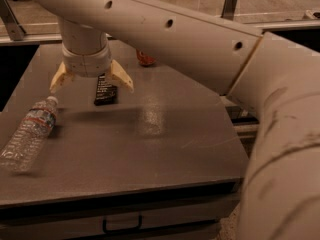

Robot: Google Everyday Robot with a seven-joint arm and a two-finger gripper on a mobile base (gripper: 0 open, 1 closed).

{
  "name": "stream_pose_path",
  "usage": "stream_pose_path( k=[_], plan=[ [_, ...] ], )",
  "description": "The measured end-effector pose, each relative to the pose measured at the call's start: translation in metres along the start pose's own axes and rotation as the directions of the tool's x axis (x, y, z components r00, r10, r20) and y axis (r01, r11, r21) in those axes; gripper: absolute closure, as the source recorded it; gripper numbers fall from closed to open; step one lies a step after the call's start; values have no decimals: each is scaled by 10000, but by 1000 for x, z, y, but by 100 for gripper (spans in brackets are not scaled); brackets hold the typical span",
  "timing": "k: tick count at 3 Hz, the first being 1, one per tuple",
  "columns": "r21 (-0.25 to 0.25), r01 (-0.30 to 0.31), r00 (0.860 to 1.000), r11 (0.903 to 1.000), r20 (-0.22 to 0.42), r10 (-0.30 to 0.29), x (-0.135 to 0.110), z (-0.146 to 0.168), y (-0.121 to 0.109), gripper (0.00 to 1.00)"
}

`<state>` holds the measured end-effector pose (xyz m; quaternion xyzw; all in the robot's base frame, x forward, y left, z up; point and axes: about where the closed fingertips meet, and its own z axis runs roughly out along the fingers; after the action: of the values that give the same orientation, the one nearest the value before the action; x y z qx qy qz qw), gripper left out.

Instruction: Pick rxbar chocolate

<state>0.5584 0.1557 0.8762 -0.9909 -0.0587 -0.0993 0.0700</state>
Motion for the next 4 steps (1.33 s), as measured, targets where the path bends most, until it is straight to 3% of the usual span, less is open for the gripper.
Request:
stream_pose_path(
  k=[1,2,4],
  plan=[
    [-49,-253,9995,9997,-201,251,26,15,-20,0],
    [-280,-285,9996,9992,-25,284,45,31,-22,0],
    [-679,-750,9969,9949,201,765,80,52,1,0]
  ],
)
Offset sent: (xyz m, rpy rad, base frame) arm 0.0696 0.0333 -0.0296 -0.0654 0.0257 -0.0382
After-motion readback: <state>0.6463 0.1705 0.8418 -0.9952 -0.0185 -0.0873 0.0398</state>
